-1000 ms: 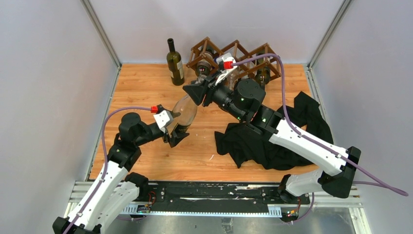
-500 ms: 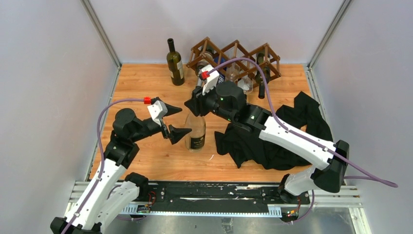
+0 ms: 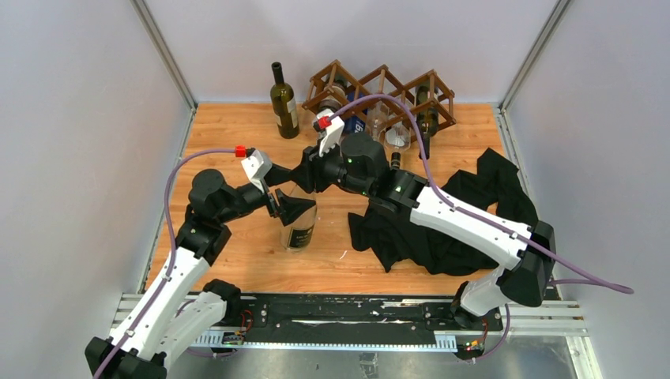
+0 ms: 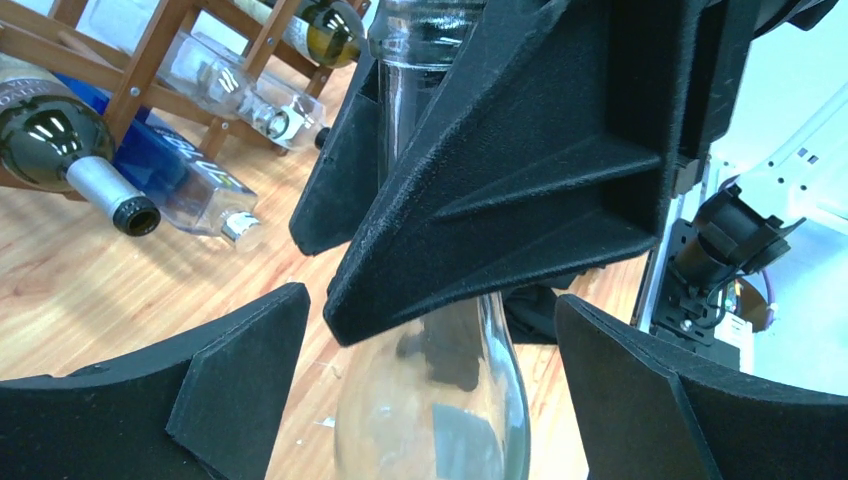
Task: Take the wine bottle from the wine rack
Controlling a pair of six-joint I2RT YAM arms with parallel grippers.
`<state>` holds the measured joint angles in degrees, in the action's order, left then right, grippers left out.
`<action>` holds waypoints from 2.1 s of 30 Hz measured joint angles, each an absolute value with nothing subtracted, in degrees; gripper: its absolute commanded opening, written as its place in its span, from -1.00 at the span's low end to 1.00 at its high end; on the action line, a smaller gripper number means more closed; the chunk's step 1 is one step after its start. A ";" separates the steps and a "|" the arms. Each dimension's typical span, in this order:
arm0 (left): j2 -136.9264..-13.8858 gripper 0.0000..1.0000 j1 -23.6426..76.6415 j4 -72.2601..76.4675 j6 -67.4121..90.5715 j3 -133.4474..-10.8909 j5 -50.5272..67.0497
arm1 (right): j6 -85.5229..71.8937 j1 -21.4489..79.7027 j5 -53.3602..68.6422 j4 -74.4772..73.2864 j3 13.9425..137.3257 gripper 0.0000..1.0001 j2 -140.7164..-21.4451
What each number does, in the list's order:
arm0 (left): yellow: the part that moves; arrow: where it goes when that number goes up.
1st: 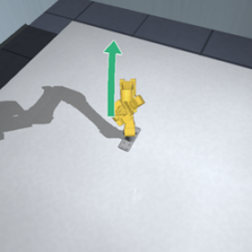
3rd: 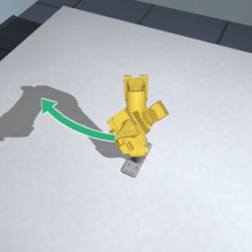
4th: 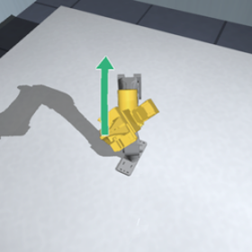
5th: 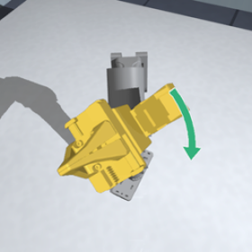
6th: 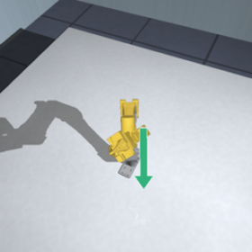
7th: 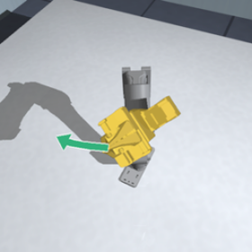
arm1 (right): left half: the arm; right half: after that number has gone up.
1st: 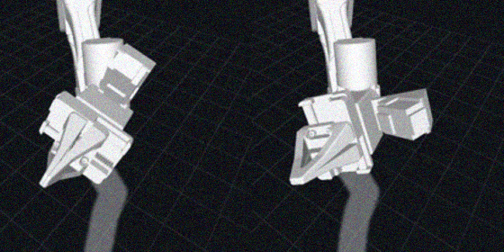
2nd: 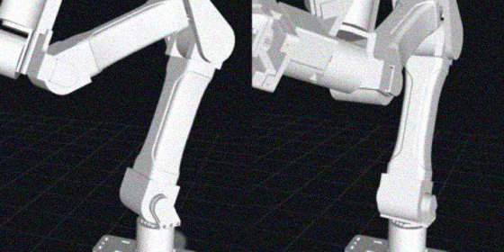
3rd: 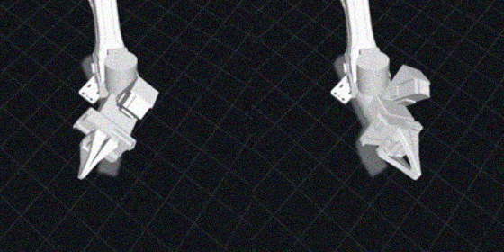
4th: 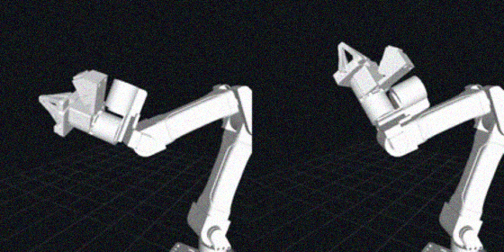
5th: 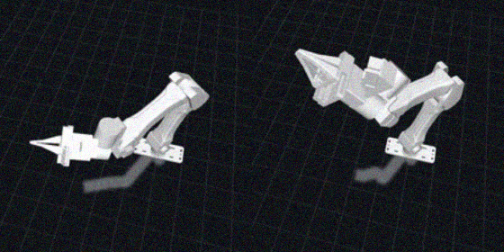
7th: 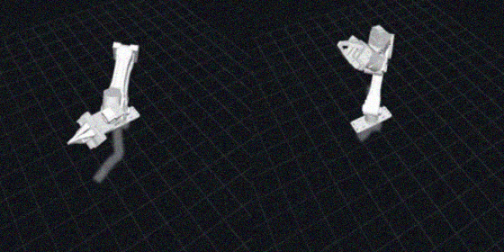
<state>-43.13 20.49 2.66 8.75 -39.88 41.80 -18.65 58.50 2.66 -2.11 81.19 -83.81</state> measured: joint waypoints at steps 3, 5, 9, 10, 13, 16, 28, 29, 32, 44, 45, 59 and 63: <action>-43.20 0.88 20.49 2.92 9.06 -39.51 41.71 | -21.26 58.65 4.38 -0.27 81.19 -1.00 -84.44; -43.35 0.70 20.49 2.92 9.06 -39.48 41.71 | -22.83 58.94 5.43 1.02 81.19 -1.00 -84.88; -43.66 -0.10 20.51 3.27 9.69 -39.38 42.17 | -24.34 59.35 6.61 2.48 81.17 -0.99 -85.03; -43.64 -0.40 20.78 3.38 10.07 -39.38 42.46 | -24.34 59.40 6.52 2.59 81.17 -0.94 -85.03; -43.48 -0.98 21.02 4.40 10.41 -39.38 41.78 | -24.27 59.44 6.37 3.14 80.93 -0.57 -85.03; -43.51 -1.00 21.06 4.21 10.41 -39.29 41.23 | -24.43 59.44 6.35 3.95 80.20 -0.02 -84.90; -45.67 -1.00 19.81 0.34 8.05 -37.58 37.17 | -28.14 58.83 6.61 6.26 79.64 0.78 -76.18; -45.60 -1.00 19.57 0.75 7.86 -37.74 37.01 | -28.14 58.83 6.37 6.33 79.37 0.78 -75.20; -45.93 -1.00 18.81 0.93 6.24 -38.28 36.40 | -28.03 58.67 5.02 6.31 77.45 0.79 -71.66; -57.12 -1.00 11.27 -4.45 0.34 -49.60 36.88 | -24.45 57.01 -3.25 2.44 71.99 0.75 -62.76; -58.35 -1.00 10.90 -4.91 -0.08 -51.11 36.91 | -24.14 56.97 -3.75 2.04 71.99 0.74 -62.48; -82.39 -1.00 5.26 -12.49 -12.40 -80.27 32.29 | -21.26 56.10 -10.70 -3.86 68.31 0.73 -60.82; -86.11 -1.00 4.23 -13.19 -15.25 -81.84 28.80 | -21.15 54.52 -11.73 -4.75 67.81 0.72 -59.81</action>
<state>-86.11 4.23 -13.19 -15.25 -81.84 28.80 -21.15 54.52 -11.73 -4.75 67.81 -59.81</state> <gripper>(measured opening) 0.399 0.866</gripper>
